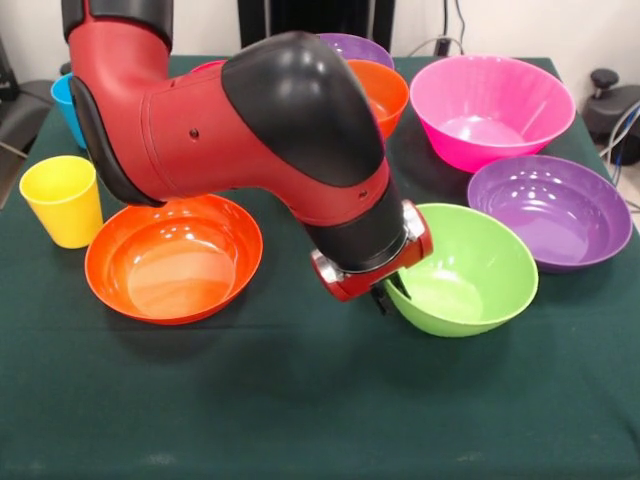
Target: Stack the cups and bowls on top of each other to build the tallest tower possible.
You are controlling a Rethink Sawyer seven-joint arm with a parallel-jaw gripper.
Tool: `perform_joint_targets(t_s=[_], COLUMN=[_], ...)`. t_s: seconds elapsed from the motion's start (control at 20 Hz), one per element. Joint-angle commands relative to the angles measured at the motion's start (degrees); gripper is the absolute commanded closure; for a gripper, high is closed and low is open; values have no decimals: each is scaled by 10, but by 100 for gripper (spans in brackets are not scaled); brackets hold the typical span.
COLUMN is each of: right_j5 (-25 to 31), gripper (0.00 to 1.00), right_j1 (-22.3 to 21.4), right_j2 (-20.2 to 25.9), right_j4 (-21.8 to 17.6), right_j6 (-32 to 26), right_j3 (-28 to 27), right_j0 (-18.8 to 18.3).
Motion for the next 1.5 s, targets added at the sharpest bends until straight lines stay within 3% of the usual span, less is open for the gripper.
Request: perform_joint_targets(t_s=[0.05,0.3,0.4,0.55,0.8,1.05,1.15,1.4,1.5], right_j5=[78,125,152,177,183,230,281,353,364], gripper=[100,100,100,100,100,100,100,100,100], right_j1=[-22,-35,-35,-49,-46,-47,-52,-68,-76], right_j2=[29,41,57,65,94,91,85,83,81], right_j4=[-17,-8,3,14,30,21,7,-20,-20], right_j6=[-211,-213,-243,-233,-253,-237,-254,-288,-293], right_j3=[-29,-51,-50,-41,-38,-58,-75,-125,-121], right_j0=[11,15,7,-5,-23,-19,-14,-5,-12])
